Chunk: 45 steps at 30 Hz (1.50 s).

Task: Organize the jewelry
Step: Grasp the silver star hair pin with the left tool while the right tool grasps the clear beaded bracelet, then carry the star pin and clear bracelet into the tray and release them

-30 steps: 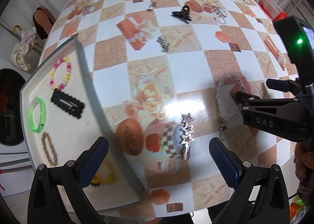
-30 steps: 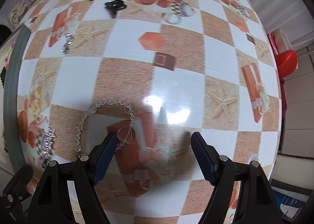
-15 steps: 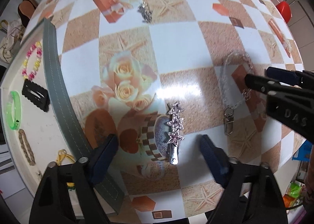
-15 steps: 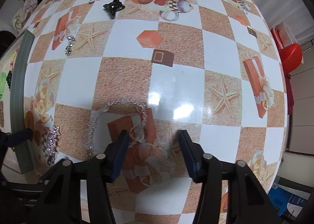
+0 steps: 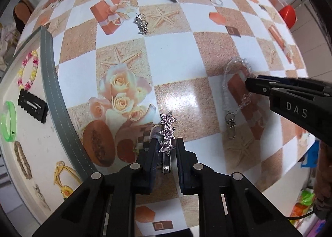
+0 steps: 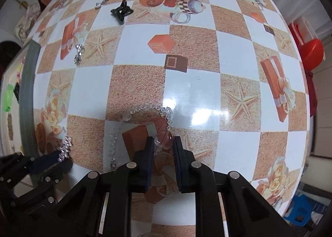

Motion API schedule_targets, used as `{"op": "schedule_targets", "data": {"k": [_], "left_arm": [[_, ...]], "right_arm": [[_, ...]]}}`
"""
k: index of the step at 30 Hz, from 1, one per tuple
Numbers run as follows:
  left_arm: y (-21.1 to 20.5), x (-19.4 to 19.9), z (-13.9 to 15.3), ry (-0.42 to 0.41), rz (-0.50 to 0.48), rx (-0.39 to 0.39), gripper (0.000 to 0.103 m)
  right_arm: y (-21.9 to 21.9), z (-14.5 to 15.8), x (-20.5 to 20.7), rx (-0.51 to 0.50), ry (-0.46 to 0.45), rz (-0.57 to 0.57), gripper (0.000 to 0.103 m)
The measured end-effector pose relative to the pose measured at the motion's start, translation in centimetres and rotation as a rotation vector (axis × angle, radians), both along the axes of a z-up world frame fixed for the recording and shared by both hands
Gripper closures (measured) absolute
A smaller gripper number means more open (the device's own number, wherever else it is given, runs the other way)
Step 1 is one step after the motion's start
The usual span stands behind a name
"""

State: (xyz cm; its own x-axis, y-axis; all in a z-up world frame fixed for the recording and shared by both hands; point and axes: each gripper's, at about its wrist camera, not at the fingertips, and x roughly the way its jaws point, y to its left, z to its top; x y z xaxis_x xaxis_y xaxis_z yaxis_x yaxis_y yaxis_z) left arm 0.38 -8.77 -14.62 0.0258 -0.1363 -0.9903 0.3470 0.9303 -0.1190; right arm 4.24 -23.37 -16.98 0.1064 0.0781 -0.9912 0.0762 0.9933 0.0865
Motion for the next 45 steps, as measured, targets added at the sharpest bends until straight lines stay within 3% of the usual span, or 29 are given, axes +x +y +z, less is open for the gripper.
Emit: {"op": "schedule_targets", "data": {"k": [7,15,32,45], "left_arm": [[2.0,-0.5,3.0,-0.029,0.047,-0.062,0.081],[4.4,0.3,5.7,-0.086,0.078,-0.099,0.081],[10.2,0.1,9.5,-0.181,0.193,-0.132,0.081],[17.5,-1.1,10.6,-0.225,0.342,-0.111,0.081]], "right_arm": [[-2.3,2.0,-0.6,0.068,-0.021,-0.068,0.084],[-2.8,5.2,-2.0,0.089,-0.063,-0.068,0.084],[3.4,9.5,0.0,0.133,-0.156,-0.023,0.083],[11.2,13.2,1.8,0.199,-0.221,0.124,0.084]]}}
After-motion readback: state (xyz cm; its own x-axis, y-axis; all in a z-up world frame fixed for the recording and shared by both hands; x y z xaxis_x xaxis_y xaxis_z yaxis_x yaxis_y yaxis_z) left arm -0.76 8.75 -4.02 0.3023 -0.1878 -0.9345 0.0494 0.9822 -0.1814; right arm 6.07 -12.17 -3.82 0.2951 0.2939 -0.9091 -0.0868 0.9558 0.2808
